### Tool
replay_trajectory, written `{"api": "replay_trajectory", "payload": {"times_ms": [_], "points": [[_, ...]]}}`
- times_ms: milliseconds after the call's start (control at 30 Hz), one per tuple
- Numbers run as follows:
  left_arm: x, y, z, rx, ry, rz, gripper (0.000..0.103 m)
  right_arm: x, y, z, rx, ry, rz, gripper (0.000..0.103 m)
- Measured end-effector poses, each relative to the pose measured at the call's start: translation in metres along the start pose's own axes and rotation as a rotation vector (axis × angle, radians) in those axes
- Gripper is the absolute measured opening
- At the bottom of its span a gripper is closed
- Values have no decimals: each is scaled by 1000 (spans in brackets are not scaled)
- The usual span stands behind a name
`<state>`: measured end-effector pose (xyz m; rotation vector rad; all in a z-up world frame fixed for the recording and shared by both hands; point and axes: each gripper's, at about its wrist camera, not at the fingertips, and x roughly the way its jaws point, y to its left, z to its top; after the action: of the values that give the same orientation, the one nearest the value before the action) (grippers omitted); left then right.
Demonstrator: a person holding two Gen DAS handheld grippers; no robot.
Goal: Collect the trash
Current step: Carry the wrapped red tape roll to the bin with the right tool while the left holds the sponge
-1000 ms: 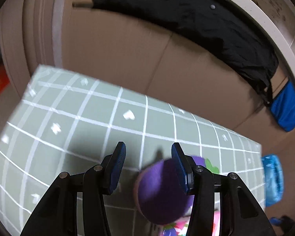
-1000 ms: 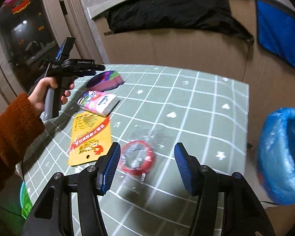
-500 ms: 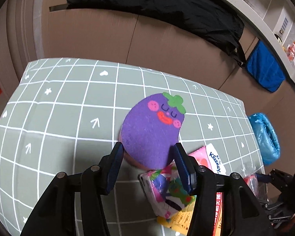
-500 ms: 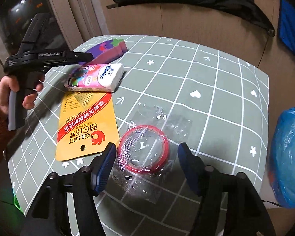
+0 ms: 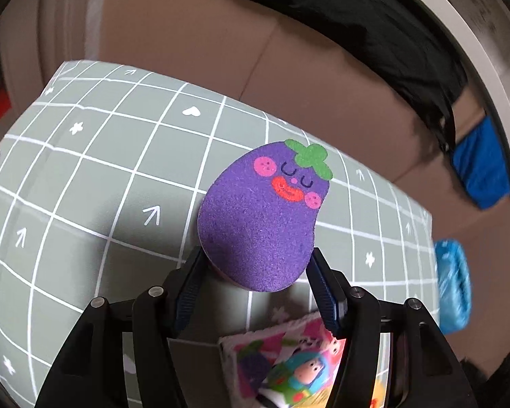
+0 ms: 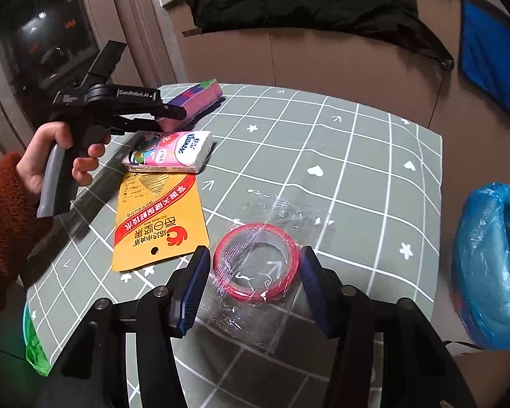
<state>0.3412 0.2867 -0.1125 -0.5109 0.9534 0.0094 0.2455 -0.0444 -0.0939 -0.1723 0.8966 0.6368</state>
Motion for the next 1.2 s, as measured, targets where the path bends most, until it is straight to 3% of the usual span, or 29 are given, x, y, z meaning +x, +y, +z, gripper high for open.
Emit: {"api": "replay_trajectory", "payload": {"times_ms": [133, 300, 533, 833, 933, 1200], "points": [[-7, -5, -6, 10, -34, 44, 55, -5, -3, -5, 6, -8, 6, 50], [-46, -24, -27, 80, -144, 104, 55, -11, -7, -8, 17, -28, 20, 50], [-114, -64, -89, 164, -267, 181, 55, -25, -11, -10, 27, -77, 42, 50], [-149, -107, -177, 175, -304, 147, 55, -69, -21, -19, 40, -179, 31, 50], [-153, -128, -193, 200, -297, 106, 55, -87, -23, -25, 35, -218, 18, 50], [-175, -185, -223, 301, -371, 70, 55, -137, -34, -41, 42, -316, -38, 51]]}}
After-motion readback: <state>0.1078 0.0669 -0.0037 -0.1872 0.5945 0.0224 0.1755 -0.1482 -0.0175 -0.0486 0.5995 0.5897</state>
